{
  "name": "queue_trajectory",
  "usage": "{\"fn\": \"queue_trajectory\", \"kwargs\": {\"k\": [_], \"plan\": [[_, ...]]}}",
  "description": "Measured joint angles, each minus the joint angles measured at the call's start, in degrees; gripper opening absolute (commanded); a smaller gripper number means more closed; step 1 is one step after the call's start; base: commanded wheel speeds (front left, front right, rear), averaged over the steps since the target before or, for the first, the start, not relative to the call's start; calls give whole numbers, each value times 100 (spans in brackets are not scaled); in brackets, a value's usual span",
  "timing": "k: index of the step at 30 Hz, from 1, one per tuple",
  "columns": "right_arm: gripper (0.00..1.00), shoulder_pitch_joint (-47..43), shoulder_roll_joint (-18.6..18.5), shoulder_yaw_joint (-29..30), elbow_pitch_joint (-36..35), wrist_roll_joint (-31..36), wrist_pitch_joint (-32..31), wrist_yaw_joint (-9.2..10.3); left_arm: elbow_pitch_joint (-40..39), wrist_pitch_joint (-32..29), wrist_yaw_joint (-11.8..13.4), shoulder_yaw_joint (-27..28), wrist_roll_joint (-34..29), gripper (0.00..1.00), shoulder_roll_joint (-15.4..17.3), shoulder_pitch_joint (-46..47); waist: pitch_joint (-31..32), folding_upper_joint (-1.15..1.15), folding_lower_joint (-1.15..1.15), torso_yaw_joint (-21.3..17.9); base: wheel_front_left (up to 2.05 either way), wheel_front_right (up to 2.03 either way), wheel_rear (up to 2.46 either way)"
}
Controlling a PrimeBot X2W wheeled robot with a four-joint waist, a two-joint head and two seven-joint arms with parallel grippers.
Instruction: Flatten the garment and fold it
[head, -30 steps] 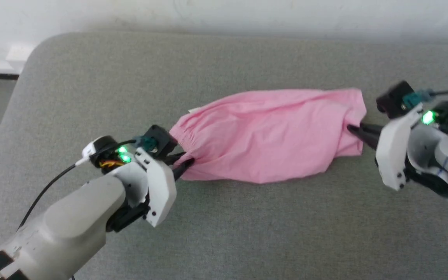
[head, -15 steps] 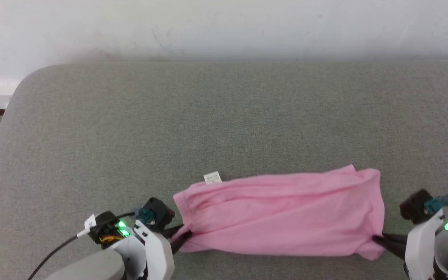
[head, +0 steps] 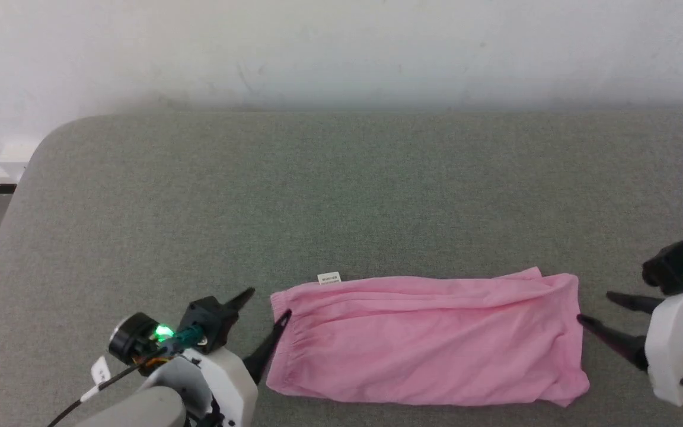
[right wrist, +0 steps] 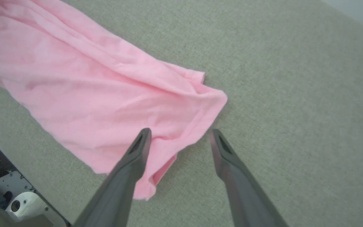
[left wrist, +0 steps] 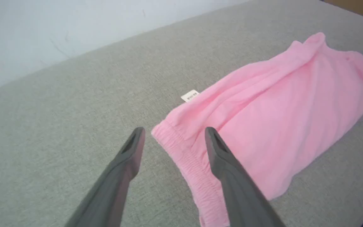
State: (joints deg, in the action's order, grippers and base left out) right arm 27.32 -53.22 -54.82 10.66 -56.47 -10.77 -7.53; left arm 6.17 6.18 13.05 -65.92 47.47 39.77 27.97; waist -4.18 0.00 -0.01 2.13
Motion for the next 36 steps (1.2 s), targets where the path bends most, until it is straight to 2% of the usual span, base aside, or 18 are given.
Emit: {"fn": "queue_trajectory", "kwargs": {"k": [4,7,11,13,15,20,22,26,30,33,34,35,36], "plan": [[100,10,-280,583,-310,142,-443,0,-296,659,754,500,-298,100,137,-31,53,0,0,39,0,0,0],[100,14,-305,847,-404,241,-944,-1,-417,824,1299,929,-627,100,130,-85,38,0,1,89,0,0,0],[100,-50,-201,1016,-397,216,-1733,0,-832,853,2084,1855,-1166,100,-104,-418,-28,0,1,148,0,0,0],[100,-100,-82,1063,-313,279,-2002,0,-1031,855,2298,2318,-1534,100,-253,-660,-76,0,1,178,0,0,0],[100,-147,113,1185,-165,298,-2171,0,-1205,855,2386,2741,-1893,100,-426,-958,-129,0,1,206,0,0,0],[100,-289,757,1460,334,392,-2245,0,-1514,855,2373,3635,-2710,100,-1031,-1713,-262,0,1,293,0,0,0],[100,-360,1014,1570,600,450,-2223,0,-1558,855,2258,3962,-2971,100,-1274,-2004,-310,0,1,328,0,0,0],[100,-518,1346,1684,1040,515,-2145,0,-1486,855,1815,4491,-3323,100,-1722,-2454,-391,0,0,402,0,0,0],[100,-541,1513,1759,1252,517,-2067,0,-1287,855,1321,4922,-3550,100,-2103,-2705,-439,0,0,450,0,0,0],[100,-548,1573,1746,1316,554,-2015,9,-1207,855,1057,5160,-3773,100,-2387,-2797,-431,0,0,457,0,0,0],[48,-549,1581,1734,1329,554,-1989,19,-1198,855,989,5226,-3849,100,-2471,-2824,-420,0,0,455,0,0,0],[48,-559,1594,1731,1338,554,-1946,25,-1156,855,877,5319,-3886,100,-2533,-2837,-407,0,0,449,0,0,0],[10,-567,1607,1727,1349,554,-1909,27,-1127,854,786,5393,-3927,100,-2573,-2851,-393,0,0,441,0,0,0]]}}
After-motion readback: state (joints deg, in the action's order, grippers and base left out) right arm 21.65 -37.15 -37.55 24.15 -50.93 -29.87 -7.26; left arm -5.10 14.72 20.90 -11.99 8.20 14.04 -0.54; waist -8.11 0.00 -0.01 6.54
